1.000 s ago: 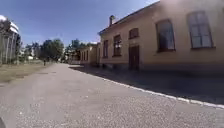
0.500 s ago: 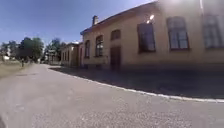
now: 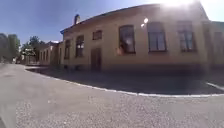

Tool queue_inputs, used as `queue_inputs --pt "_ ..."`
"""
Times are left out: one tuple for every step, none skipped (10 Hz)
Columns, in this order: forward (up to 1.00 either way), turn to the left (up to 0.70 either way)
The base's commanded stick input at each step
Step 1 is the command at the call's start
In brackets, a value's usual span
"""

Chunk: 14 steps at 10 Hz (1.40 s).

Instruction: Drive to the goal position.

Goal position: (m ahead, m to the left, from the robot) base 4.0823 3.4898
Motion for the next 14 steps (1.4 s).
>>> queue_inputs --pt "0.14 -0.49" --pt "0.33 -0.56" --pt "0.57 -0.24" --pt "0.66 -0.13" --pt "0.70 -0.14" --pt "0.70 -0.14" --pt "0.70 -0.14" --pt "0.70 -0.14" --pt "0.70 -0.14" --pt "0.70 -0.14" --pt "0.70 -0.14" --pt "0.70 -0.14" --pt "0.70 -0.14" --pt "0.70 -0.14"
